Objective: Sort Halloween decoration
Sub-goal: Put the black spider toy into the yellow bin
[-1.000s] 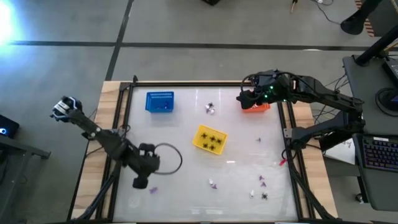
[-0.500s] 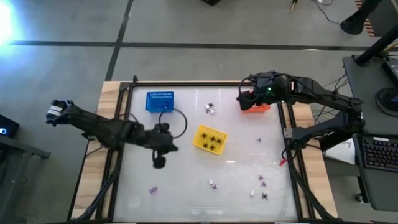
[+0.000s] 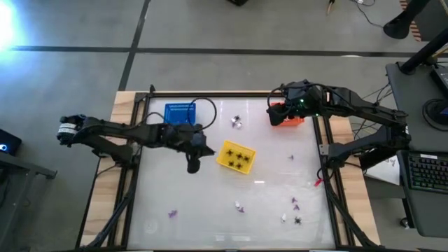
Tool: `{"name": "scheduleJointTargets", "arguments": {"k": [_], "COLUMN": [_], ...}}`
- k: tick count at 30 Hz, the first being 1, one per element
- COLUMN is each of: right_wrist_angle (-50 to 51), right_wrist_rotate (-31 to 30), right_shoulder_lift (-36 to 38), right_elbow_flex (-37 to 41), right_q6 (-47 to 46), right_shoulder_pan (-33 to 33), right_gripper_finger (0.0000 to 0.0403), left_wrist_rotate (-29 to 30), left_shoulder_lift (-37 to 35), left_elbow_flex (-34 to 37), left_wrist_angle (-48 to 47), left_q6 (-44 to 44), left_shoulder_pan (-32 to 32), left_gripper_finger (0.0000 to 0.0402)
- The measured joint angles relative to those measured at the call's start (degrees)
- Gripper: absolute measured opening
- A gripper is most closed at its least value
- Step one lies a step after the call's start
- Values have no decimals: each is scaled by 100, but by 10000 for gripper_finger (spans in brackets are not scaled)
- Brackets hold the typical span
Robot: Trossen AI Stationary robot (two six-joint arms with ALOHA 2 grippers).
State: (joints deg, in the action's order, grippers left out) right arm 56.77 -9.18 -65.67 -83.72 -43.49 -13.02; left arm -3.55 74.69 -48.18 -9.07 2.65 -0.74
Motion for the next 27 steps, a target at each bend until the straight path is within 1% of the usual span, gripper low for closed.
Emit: {"name": "scheduleJointTargets", "arguments": {"k": [5,8,12,15,19,22,27], "right_wrist_angle": [0,-2,-2,-1,0,1,2], "right_wrist_rotate": [-1,-40,-252,-303,-302,-303,-309], "right_shoulder_lift": [0,0,0,0,0,0,0], "right_elbow_flex": [0,0,0,0,0,0,0], "right_q6": [56,149,235,338,454,520,562], "right_shoulder_pan": [0,0,0,-2,-2,-2,-2], "right_gripper_finger": [139,139,139,139,139,139,139], "left_wrist_rotate": [-24,-64,-385,-427,-724,-790,-800], "left_shoulder_lift": [456,704,1130,1431,1628,1724,1888], "left_elbow_flex": [-82,-298,-666,-890,-1046,-1094,-1108], "left_wrist_angle": [159,199,149,111,130,117,131], "left_q6": [-307,-493,-719,-838,-912,-984,-1061], "left_shoulder_pan": [-158,-269,-417,-494,-627,-706,-753], "left_gripper_finger": [0,0,0,0,0,1,24]}}
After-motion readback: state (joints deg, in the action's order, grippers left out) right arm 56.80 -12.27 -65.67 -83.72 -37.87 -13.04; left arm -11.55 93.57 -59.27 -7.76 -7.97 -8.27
